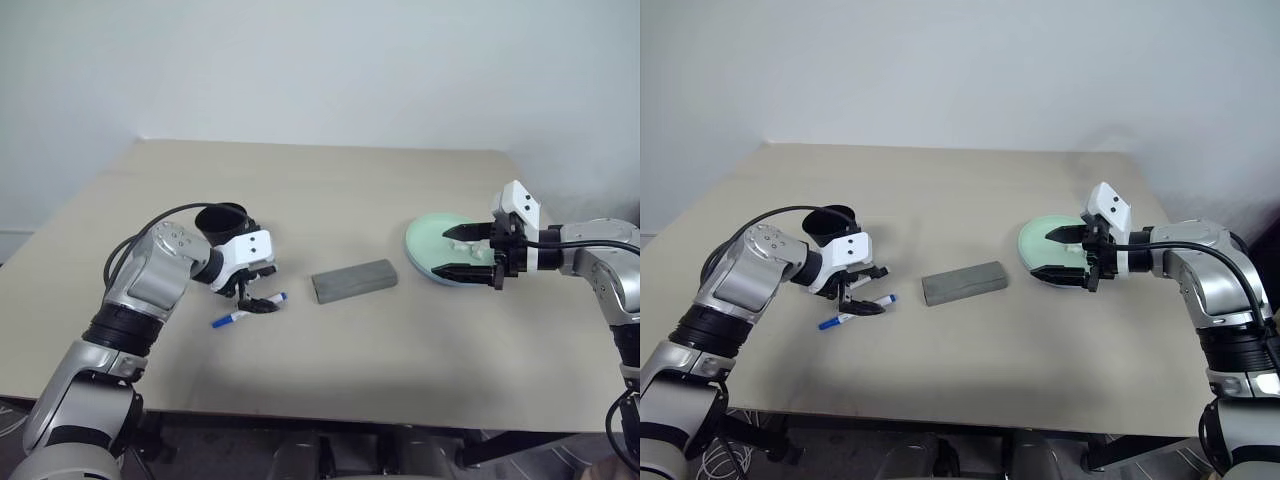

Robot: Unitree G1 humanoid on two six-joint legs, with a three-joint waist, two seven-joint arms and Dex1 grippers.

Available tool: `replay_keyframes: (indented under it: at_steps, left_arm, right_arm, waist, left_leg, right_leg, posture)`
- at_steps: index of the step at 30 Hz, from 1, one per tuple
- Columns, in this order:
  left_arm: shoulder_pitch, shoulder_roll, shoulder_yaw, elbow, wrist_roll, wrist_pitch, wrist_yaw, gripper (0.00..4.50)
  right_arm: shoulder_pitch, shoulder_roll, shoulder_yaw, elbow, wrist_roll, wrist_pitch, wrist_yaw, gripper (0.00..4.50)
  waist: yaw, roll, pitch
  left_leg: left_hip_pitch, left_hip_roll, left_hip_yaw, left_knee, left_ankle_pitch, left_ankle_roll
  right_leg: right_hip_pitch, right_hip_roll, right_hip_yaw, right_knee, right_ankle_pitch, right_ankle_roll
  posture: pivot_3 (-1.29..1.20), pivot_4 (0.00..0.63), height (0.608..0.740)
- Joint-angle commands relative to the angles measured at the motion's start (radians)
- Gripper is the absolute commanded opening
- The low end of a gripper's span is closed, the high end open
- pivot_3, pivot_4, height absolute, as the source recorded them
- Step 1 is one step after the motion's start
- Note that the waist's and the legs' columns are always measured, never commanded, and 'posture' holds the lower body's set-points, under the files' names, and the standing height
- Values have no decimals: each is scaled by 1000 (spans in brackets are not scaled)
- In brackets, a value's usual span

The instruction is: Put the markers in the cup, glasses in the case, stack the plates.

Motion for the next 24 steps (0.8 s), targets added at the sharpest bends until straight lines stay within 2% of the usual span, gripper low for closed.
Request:
replay_keyframes:
  at_steps: [1, 4, 8, 11, 17, 24]
  left_arm:
    - [4, 15, 4, 30, 11, -58, 22, 4463]
    - [15, 14, -1, 53, 10, -76, 28, 4463]
    - [32, 15, -4, 59, 0, -86, 22, 3265]
    - [43, 17, -6, 58, -2, -92, 16, 2078]
    - [52, 15, -3, 53, -5, -96, 15, 119]
    - [-12, -36, 106, -40, -173, 11, -19, 107]
  right_arm:
    - [-9, -7, -19, -31, 9, -4, -3, 4500]
    - [-12, -6, -18, -30, 9, -3, -4, 4500]
    - [-13, -7, -19, -33, 10, -1, -4, 4500]
    - [-13, -8, -19, -34, 10, 1, -4, 4500]
    - [-15, -9, -19, -33, 9, 3, -3, 4500]
    - [-20, -9, -17, -32, 9, 5, 0, 4500]
  waist:
    - [0, 0, 0]
    - [1, 0, 0]
    - [1, 0, 0]
    - [1, 0, 0]
    - [0, 0, 0]
    - [2, 0, 0]
  left_leg:
    - [0, 0, 0, 0, 0, 0]
    - [0, -1, 0, 0, 0, 0]
    - [0, -1, 1, 0, 0, 0]
    - [0, 0, 0, 0, 0, 1]
    - [2, 1, 0, 0, -2, 4]
    - [1, 1, 0, 0, -1, 2]
  right_leg:
    - [0, -1, 0, 0, 0, 0]
    - [-1, -5, -5, -1, 0, 0]
    - [0, -8, -11, -1, 0, 0]
    - [0, -8, -13, -1, 0, 0]
    - [1, -8, -14, -1, 0, 0]
    - [0, -9, -14, -1, 0, 0]
  posture:
    - [0, 0, 732]
    - [0, 0, 732]
    - [0, 0, 732]
    - [0, 0, 732]
    - [0, 0, 732]
    - [0, 0, 732]
